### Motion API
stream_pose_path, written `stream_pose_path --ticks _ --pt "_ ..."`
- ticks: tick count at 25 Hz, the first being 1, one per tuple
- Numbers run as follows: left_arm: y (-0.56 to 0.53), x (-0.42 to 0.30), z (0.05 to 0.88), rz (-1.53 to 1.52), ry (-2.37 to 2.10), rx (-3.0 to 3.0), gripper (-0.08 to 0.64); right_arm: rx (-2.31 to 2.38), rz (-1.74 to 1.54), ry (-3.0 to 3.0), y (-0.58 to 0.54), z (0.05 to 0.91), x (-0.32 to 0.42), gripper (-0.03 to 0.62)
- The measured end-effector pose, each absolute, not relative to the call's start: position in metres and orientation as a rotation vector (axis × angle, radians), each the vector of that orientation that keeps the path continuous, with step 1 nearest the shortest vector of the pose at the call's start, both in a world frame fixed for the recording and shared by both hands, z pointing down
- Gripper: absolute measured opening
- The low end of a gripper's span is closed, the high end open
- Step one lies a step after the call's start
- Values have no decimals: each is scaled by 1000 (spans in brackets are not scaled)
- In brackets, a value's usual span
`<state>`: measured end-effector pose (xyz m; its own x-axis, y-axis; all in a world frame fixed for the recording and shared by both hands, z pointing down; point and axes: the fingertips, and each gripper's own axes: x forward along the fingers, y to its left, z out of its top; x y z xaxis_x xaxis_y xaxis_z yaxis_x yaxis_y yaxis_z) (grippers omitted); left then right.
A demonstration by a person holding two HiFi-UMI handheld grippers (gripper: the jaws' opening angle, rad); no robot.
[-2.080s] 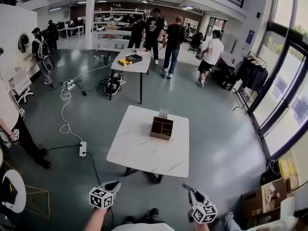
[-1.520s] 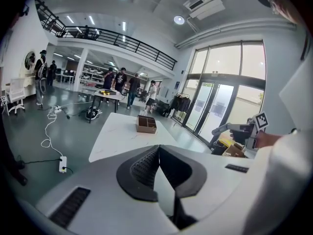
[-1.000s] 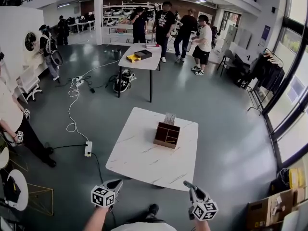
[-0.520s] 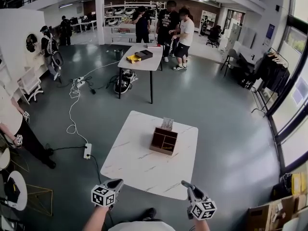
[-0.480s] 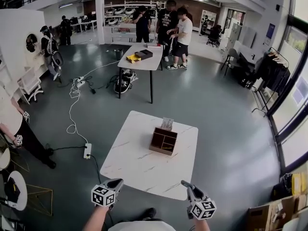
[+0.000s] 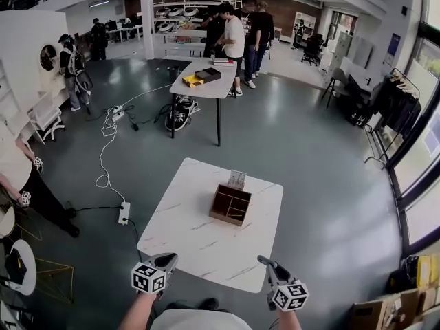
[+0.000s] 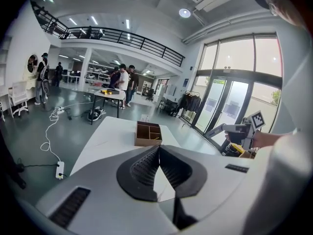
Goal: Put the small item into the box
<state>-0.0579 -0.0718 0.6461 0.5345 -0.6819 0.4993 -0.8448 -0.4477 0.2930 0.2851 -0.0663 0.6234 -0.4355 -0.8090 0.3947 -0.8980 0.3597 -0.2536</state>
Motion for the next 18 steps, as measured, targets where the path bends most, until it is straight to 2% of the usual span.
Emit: stream_pose_path --ticks 18 --pt "-132 -70 654 455 -1174 2274 14 1513 686 -2375 -120 634 250 80"
